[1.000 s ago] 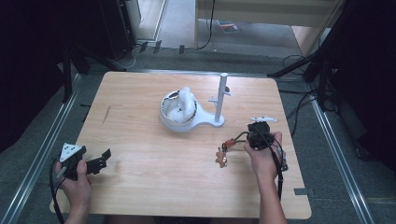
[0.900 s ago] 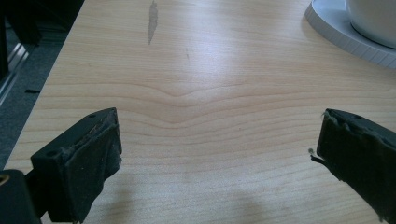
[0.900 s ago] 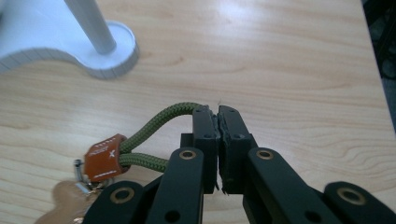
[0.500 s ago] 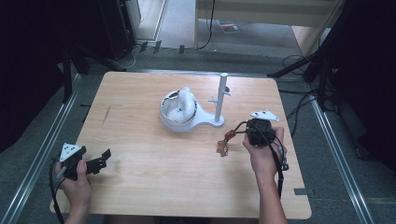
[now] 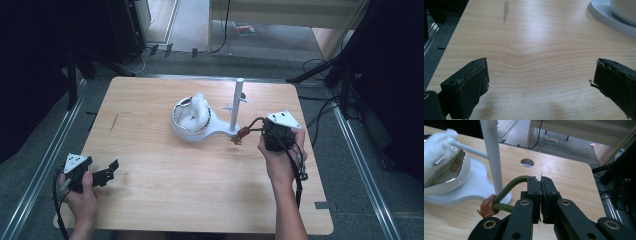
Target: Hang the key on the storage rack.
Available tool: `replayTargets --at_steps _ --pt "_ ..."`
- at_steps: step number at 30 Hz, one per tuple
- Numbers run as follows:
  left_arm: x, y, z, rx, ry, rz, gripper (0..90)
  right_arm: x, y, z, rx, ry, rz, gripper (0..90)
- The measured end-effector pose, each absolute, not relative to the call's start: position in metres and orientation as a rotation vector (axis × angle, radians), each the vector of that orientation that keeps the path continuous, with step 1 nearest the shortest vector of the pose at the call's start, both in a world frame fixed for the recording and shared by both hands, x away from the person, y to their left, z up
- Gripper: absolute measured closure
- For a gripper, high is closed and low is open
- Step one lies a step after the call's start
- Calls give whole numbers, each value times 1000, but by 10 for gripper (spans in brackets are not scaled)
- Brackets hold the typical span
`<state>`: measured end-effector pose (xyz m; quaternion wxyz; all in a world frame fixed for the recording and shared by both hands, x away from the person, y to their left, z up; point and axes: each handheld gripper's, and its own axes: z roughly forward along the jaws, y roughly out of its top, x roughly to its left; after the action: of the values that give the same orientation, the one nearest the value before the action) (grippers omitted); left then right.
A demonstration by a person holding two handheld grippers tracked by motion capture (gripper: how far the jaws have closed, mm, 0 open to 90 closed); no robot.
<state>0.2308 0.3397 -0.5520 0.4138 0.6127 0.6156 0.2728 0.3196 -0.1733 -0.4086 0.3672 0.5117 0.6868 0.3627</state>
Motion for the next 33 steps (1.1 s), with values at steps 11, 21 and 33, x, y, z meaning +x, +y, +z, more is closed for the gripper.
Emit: replayTargets --at_steps 11,21,33 --pt "231 340 -552 1541 1549 682 6 322 -160 -391 1249 1738 991 883" --pt "231 340 -552 1544 1552 683 6 328 -152 -376 1210 1739 1013 883" --pt "232 340 -552 1542 1555 681 6 331 -150 -367 1189 1721 1027 884"
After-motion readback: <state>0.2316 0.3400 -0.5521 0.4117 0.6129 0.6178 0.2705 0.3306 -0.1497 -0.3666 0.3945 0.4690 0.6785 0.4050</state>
